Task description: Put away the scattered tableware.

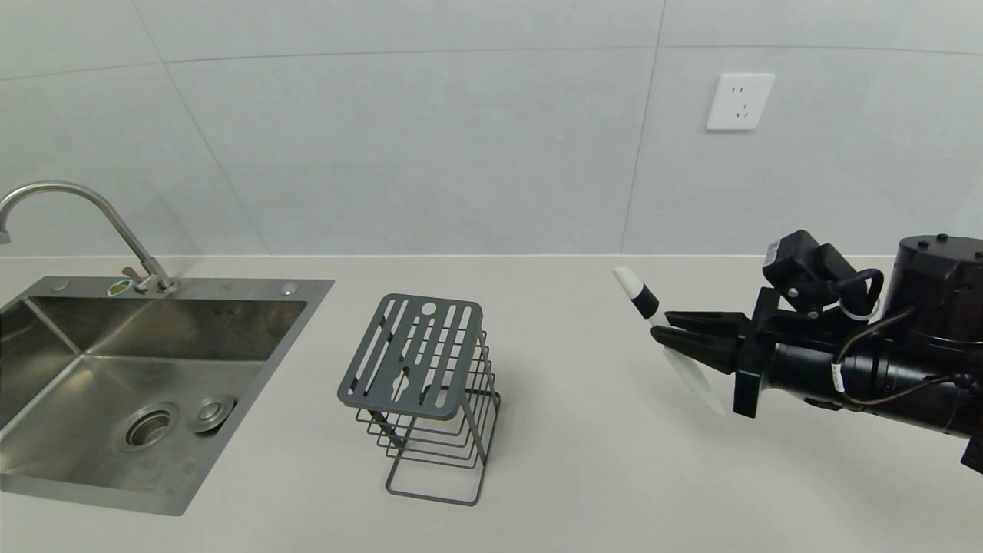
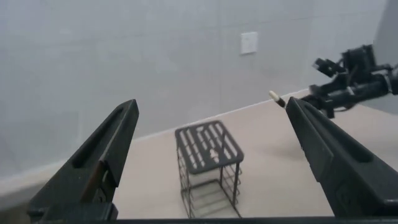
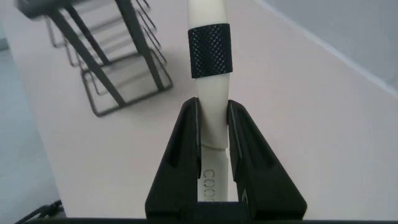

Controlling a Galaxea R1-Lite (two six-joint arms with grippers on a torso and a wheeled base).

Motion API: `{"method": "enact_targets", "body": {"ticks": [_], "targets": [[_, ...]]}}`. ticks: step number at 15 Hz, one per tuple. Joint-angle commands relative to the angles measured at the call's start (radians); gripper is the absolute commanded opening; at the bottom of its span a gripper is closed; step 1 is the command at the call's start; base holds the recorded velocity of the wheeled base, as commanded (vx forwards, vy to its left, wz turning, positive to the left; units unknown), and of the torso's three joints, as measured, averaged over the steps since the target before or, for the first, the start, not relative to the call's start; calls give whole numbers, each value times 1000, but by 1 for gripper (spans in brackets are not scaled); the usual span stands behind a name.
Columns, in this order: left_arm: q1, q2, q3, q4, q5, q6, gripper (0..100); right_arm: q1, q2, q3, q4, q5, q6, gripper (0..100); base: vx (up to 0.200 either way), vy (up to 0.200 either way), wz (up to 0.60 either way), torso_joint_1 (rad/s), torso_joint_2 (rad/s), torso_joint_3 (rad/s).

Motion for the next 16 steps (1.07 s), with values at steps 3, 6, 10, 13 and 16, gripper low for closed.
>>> {"method": "enact_targets", "body": {"ticks": [3, 6, 10, 13, 16], "targets": [[-160, 607, -48, -593, -327, 95, 100, 0, -9, 30, -136, 82, -2, 0, 0, 0, 0, 0, 0, 0], [-335, 823, -152, -782, -346, 95, 100, 8, -19, 76, -245, 99, 0, 0, 0, 0, 0, 0, 0, 0], [-379, 940, -252, -788, -339, 95, 100, 22, -95, 106, -261, 101, -2, 0, 0, 0, 0, 0, 0, 0], [-525, 1095, -367, -777, -267, 47, 100, 31, -134, 115, -293, 165, -28, 0, 0, 0, 0, 0, 0, 0], [-599, 1219, -444, -784, -267, 53, 100, 29, -164, 172, -314, 180, -39, 0, 0, 0, 0, 0, 0, 0]]}}
